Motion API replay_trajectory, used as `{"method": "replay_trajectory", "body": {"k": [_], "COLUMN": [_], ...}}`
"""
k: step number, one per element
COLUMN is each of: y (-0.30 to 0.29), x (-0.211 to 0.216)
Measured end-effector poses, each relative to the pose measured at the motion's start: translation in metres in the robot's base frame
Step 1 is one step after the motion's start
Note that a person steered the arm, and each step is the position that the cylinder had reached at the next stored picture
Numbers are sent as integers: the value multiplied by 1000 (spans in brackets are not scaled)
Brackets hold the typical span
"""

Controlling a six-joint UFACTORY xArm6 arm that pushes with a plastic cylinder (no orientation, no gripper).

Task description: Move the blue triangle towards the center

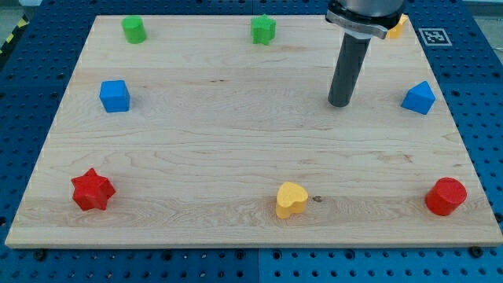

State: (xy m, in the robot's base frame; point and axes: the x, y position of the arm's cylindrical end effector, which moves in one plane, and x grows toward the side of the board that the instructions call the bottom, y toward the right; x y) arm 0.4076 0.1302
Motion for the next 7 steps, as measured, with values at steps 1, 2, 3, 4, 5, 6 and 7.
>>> {"method": "replay_trajectory", "body": {"k": [1, 2, 3, 4, 5, 6, 7], "y": [0, 0, 5, 17, 48, 90, 135], "x": [0, 0, 1, 35, 67, 85, 92]}}
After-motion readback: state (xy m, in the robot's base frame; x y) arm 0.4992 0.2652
